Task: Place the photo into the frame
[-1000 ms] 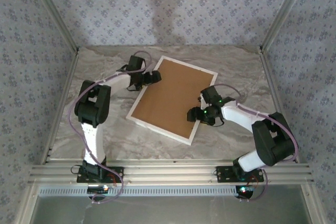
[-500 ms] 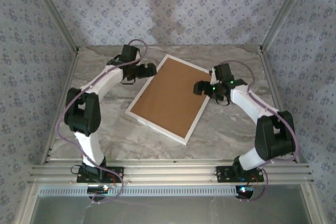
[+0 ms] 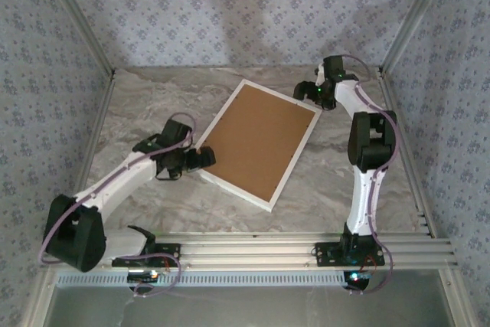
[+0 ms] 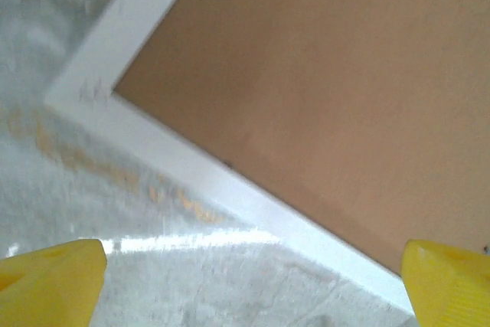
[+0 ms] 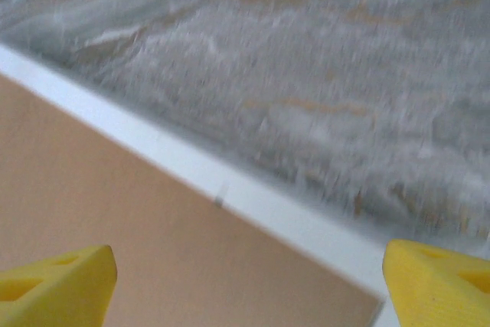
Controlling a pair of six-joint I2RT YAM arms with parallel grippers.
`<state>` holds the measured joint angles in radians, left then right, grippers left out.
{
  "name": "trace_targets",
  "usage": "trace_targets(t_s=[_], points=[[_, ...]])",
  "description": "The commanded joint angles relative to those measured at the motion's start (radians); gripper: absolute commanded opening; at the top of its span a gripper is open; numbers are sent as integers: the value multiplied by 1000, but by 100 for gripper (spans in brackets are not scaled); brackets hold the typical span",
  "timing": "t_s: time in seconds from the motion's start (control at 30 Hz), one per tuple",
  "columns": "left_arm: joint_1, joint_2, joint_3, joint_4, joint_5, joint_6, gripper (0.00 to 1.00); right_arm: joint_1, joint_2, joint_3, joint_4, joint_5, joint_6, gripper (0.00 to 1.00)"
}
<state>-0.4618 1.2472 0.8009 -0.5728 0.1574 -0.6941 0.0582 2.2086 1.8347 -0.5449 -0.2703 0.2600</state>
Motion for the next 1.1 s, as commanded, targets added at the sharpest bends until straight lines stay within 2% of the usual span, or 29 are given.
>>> trace_targets(t_s=[0.0,0.17,0.37,0.67,1.07], points=[[-16,-21,-88,41,27,-115,98,-11,103,147,-87,-18,-52,91],[-21,1,-124,161,38,-159,98,-11,230,297,-131,-63,-69,91],[-21,127,-93,277,73,-165,99,0,209,244,-148,-148,-74,88],[8,258,5,344,50,-115,99,-6,40,-24,-121,-166,-79,85],[116,488,311,316,64,19,99,-4,-284,-538,16,-66,31,85]])
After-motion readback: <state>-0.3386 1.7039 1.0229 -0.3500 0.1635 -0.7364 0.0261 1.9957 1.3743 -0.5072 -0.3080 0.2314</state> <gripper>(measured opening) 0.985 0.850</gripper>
